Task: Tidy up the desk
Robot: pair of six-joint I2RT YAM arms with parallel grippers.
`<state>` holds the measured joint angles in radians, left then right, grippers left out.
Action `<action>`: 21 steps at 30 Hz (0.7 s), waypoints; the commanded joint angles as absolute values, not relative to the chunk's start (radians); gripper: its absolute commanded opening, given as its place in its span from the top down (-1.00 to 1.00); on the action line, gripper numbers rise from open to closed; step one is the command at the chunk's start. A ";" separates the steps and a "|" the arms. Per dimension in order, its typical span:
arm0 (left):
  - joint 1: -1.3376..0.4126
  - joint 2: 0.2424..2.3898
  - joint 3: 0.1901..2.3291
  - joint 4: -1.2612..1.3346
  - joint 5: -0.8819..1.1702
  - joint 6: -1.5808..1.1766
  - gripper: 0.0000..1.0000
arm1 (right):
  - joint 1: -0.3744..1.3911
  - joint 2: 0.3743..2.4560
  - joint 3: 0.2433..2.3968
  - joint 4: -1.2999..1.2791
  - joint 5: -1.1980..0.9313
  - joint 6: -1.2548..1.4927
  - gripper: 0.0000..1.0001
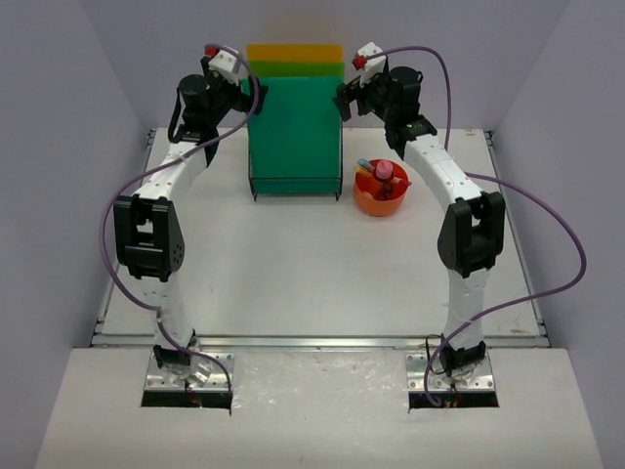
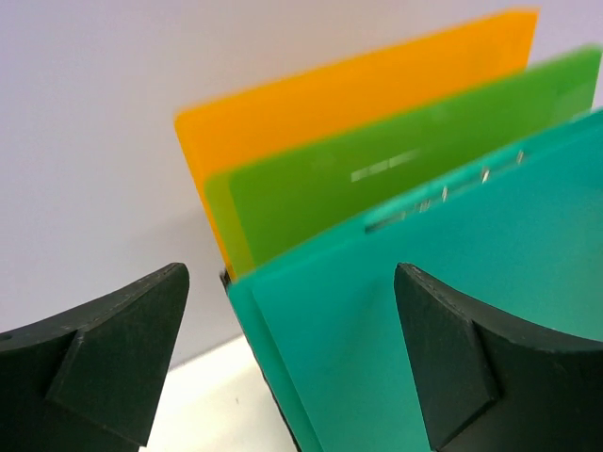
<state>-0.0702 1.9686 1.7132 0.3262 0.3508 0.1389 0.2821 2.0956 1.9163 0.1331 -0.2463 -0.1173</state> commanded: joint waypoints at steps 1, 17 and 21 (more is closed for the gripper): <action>-0.061 1.960 1.772 0.405 0.391 0.117 -0.78 | 0.282 2.048 1.914 0.200 -0.283 -0.070 -0.86; -0.037 1.787 2.021 -0.455 0.375 0.081 -0.99 | 0.215 1.741 1.868 -0.280 -0.289 -0.138 -0.97; -0.034 1.579 1.681 -0.507 0.441 0.137 -1.00 | 0.104 1.581 1.645 -0.423 -0.337 -0.097 -0.97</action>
